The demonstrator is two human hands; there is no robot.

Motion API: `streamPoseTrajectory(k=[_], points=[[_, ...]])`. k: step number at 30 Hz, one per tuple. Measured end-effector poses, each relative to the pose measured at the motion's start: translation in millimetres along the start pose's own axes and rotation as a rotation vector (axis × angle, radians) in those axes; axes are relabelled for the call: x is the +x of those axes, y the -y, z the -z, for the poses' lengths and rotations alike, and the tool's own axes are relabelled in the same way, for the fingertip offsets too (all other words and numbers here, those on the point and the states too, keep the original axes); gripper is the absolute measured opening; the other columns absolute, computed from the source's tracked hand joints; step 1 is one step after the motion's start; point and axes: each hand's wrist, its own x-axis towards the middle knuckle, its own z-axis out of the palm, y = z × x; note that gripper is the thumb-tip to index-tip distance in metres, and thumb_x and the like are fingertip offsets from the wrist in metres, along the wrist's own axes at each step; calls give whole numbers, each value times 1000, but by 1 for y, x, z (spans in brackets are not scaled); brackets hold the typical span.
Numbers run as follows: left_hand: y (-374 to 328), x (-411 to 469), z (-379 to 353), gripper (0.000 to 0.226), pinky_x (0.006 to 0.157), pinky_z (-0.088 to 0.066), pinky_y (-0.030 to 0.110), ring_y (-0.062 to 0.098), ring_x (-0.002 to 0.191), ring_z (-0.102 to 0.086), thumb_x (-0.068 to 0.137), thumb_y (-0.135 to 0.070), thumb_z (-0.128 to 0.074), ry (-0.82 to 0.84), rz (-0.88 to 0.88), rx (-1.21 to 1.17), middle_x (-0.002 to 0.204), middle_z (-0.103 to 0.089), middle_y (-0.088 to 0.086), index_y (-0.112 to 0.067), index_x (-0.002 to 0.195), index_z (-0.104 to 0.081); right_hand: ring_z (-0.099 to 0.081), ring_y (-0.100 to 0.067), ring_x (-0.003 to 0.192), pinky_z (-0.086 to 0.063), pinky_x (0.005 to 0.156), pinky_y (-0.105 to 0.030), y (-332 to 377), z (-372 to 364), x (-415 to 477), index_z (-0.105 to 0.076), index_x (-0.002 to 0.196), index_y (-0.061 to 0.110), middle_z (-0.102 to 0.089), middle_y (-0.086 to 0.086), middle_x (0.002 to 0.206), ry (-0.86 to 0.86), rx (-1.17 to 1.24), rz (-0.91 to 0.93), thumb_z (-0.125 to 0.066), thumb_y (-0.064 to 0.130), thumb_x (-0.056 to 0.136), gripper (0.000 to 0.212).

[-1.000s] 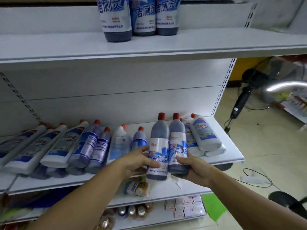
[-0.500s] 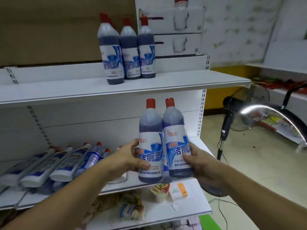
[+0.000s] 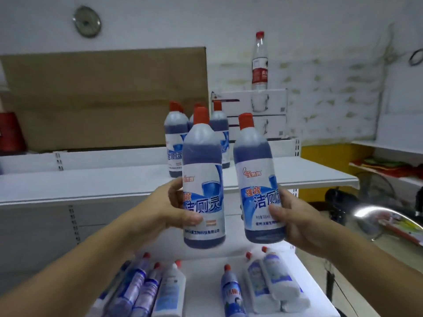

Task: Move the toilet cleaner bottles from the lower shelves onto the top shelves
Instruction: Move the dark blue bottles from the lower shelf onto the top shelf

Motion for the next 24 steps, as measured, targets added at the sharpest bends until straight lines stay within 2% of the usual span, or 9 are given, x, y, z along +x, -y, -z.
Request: streamPoseTrajectory(k=[2, 4, 6, 8, 10, 13, 15, 19, 24], points=[[-18, 14, 9, 80, 72, -59, 34, 24, 91, -71, 42, -8, -87, -78, -46, 25, 99, -74, 7, -20, 114, -56, -70, -30, 94, -58, 73, -35, 15, 0, 21, -50, 123, 18, -71, -13, 104, 17, -6, 46, -95, 33, 32, 102], [-31, 34, 20, 75, 74, -59, 35, 23, 92, -72, 48, 0, -85, -156, -63, 34, 98, -75, 4, -22, 113, -55, -71, -29, 91, -59, 71, -35, 29, 0, 45, -50, 123, 19, -73, -11, 101, 12, -1, 71, -94, 31, 40, 94], [-39, 56, 31, 71, 81, -58, 39, 24, 95, -70, 51, -4, -81, -231, -73, 43, 101, -73, 4, -22, 114, -54, -72, -26, 86, -60, 69, -36, 42, 0, 71, -50, 118, 19, -75, -7, 93, -16, 4, 100, -83, 20, 64, 64], [-38, 78, 40, 67, 84, -56, 41, 22, 97, -68, 58, -4, -82, -279, -67, 96, 106, -71, 3, -23, 115, -52, -71, -26, 87, -60, 72, -39, 50, 0, 100, -51, 114, 19, -74, -7, 92, -92, -44, 109, -67, 8, 76, 43], [-31, 98, 44, 61, 81, -57, 39, 18, 95, -68, 63, -5, -82, -295, -49, 146, 105, -70, 0, -23, 115, -54, -67, -28, 95, -57, 80, -42, 53, 2, 129, -51, 120, 15, -69, -9, 101, -182, -162, 106, -63, 4, 81, 42], [-13, 124, 47, 53, 77, -58, 35, 15, 93, -67, 65, -7, -82, -342, -19, 168, 109, -70, 0, -22, 110, -58, -62, -28, 102, -52, 92, -47, 45, 6, 166, -49, 128, 13, -65, -8, 110, -309, -353, 81, -68, 8, 81, 51], [3, 137, 48, 53, 86, -55, 36, 14, 96, -66, 66, -6, -81, -389, -30, 166, 114, -68, 1, -19, 112, -58, -63, -26, 102, -51, 94, -47, 34, 11, 183, -49, 129, 12, -65, -9, 112, -343, -341, 50, -70, 8, 80, 53], [21, 150, 51, 63, 85, -52, 27, 6, 97, -62, 68, -12, -80, -434, -73, 174, 111, -65, -10, -21, 124, -53, -61, -26, 105, -49, 98, -47, 16, 26, 199, -49, 126, 14, -63, -7, 115, -322, -299, 14, -69, 3, 80, 51], [25, 150, 43, 73, 95, -45, 25, 2, 102, -53, 71, -29, -78, -491, -141, 555, 110, -54, -21, -29, 135, -45, -59, -15, 100, -50, 90, -34, 10, 26, 204, -44, 134, 20, -62, 5, 107, -332, -431, 48, -65, 7, 84, 56]])
